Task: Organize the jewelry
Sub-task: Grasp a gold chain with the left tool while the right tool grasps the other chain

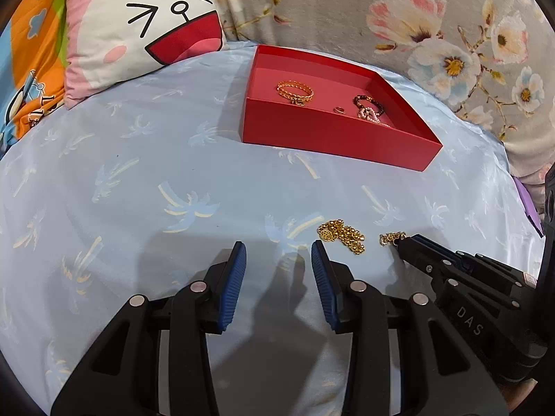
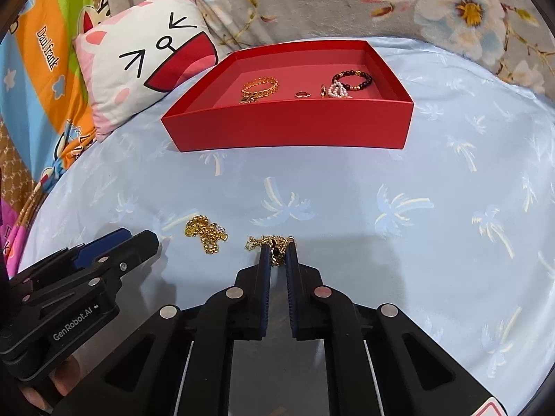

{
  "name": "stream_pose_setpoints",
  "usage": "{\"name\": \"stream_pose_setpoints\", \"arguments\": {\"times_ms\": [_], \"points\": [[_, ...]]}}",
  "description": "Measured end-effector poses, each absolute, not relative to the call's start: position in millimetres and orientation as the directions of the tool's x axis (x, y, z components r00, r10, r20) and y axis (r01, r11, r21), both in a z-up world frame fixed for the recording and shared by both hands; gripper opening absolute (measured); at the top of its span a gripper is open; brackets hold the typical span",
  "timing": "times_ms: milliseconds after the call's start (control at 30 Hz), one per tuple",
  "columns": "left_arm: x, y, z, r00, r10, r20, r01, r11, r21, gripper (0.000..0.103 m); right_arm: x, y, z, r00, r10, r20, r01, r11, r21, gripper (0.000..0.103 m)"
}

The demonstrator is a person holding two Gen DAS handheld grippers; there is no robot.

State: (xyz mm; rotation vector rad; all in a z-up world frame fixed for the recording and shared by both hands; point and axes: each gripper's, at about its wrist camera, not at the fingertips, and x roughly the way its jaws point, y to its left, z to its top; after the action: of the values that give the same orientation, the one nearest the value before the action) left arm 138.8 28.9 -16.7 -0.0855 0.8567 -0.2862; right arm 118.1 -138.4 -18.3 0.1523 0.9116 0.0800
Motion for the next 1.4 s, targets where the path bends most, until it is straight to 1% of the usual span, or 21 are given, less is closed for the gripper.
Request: {"name": "stream_pose_setpoints", "arguments": {"times_ms": [67,200,267,300,367,533,800,867,900,967,1033,1067,1100,1167,1200,1233,1300,1333,1367,1400], "points": [[138.8,29.3,-16.7,0.617,-0.289,-0.732,0.219,0.956,-0.194,0.038,114.7,-140.2,-17.1,0.619,0.136,-0.774,0.0,0.985,0.174,0.005],[137.9,22.5,-15.0,0.618,-0.293,-0.729,0.239,0.954,-0.181,0.039,103.2,-148.1,-15.9,0.627,0.134,-0.768,0.019,0.982,0.187,0.004],[138.2,17.8,-15.0,0.613,-0.301,-0.731,0.247,0.951,-0.184,0.042,94.8,-154.2,-15.5,0.628,0.132,-0.767,0.033,0.98,0.195,0.004],[139.0,14.9,-15.1,0.609,-0.309,-0.731,0.252,0.949,-0.191,0.042,89.6,-158.4,-15.5,0.632,0.125,-0.764,0.05,0.978,0.202,0.004],[140.8,8.1,-15.4,0.605,-0.312,-0.733,0.258,0.947,-0.19,0.042,81.6,-165.4,-16.4,0.632,0.122,-0.765,0.066,0.975,0.21,0.002],[148.5,-11.2,-17.1,0.591,-0.313,-0.744,0.276,0.944,-0.179,0.042,66.0,-180.6,-18.1,0.633,0.127,-0.764,0.098,0.965,0.242,0.002],[156.0,-22.1,-18.9,0.595,-0.288,-0.75,0.266,0.952,-0.154,0.04,64.8,-179.2,-19.2,0.633,0.14,-0.762,0.082,0.966,0.246,0.002],[155.8,-20.5,-19.3,0.595,-0.289,-0.75,0.263,0.952,-0.158,0.031,65.1,-180.0,-19.3,0.632,0.143,-0.761,0.081,0.965,0.249,0.002],[155.3,-20.3,-19.4,0.595,-0.29,-0.749,0.263,0.952,-0.16,0.029,65.0,-179.8,-19.3,0.633,0.143,-0.761,0.081,0.965,0.248,0.002],[154.8,-20.8,-20.0,0.593,-0.297,-0.749,0.269,0.949,-0.164,0.019,64.9,-179.6,-19.2,0.633,0.143,-0.761,0.081,0.965,0.248,0.002],[153.9,-22.4,-19.8,0.593,-0.298,-0.748,0.275,0.948,-0.16,0.017,65.0,-179.4,-19.2,0.633,0.143,-0.761,0.082,0.965,0.249,0.002],[153.7,-22.9,-19.7,0.592,-0.302,-0.747,0.279,0.947,-0.161,0.013,64.9,-179.1,-19.2,0.634,0.143,-0.76,0.083,0.965,0.25,0.002],[153.1,-23.5,-19.4,0.593,-0.303,-0.746,0.281,0.946,-0.161,0.013,64.8,-178.8,-19.1,0.635,0.142,-0.76,0.083,0.965,0.25,0.002],[152.0,-23.5,-18.6,0.598,-0.305,-0.741,0.284,0.945,-0.16,0.007,64.4,-177.8,-18.6,0.638,0.152,-0.755,0.074,0.964,0.256,0.002],[152.0,-23.5,-18.7,0.598,-0.306,-0.74,0.284,0.945,-0.161,0.006,64.3,-176.9,-18.0,0.64,0.156,-0.753,0.067,0.964,0.257,0.003],[151.9,-23.4,-18.7,0.599,-0.306,-0.74,0.283,0.945,-0.162,0.005,63.9,-176.9,-17.9,0.64,0.154,-0.753,0.065,0.965,0.253,0.003],[151.8,-22.8,-19.1,0.598,-0.309,-0.74,0.282,0.945,-0.167,0.0,64.3,-175.6,-17.2,0.641,0.154,-0.752,0.06,0.967,0.249,0.005],[151.7,-22.6,-19.1,0.598,-0.312,-0.739,0.281,0.944,-0.171,0.0,63.9,-175.5,-15.9,0.647,0.148,-0.748,0.062,0.968,0.245,0.011],[151.7,-22.1,-19.0,0.599,-0.312,-0.737,0.28,0.944,-0.173,0.0,64.1,-175.6,-15.5,0.649,0.145,-0.747,0.063,0.968,0.242,0.021],[151.8,-21.7,-19.1,0.599,-0.313,-0.737,0.278,0.944,-0.175,0.0,64.5,-175.5,-15.4,0.649,0.141,-0.747,0.065,0.969,0.239,0.027]]}}
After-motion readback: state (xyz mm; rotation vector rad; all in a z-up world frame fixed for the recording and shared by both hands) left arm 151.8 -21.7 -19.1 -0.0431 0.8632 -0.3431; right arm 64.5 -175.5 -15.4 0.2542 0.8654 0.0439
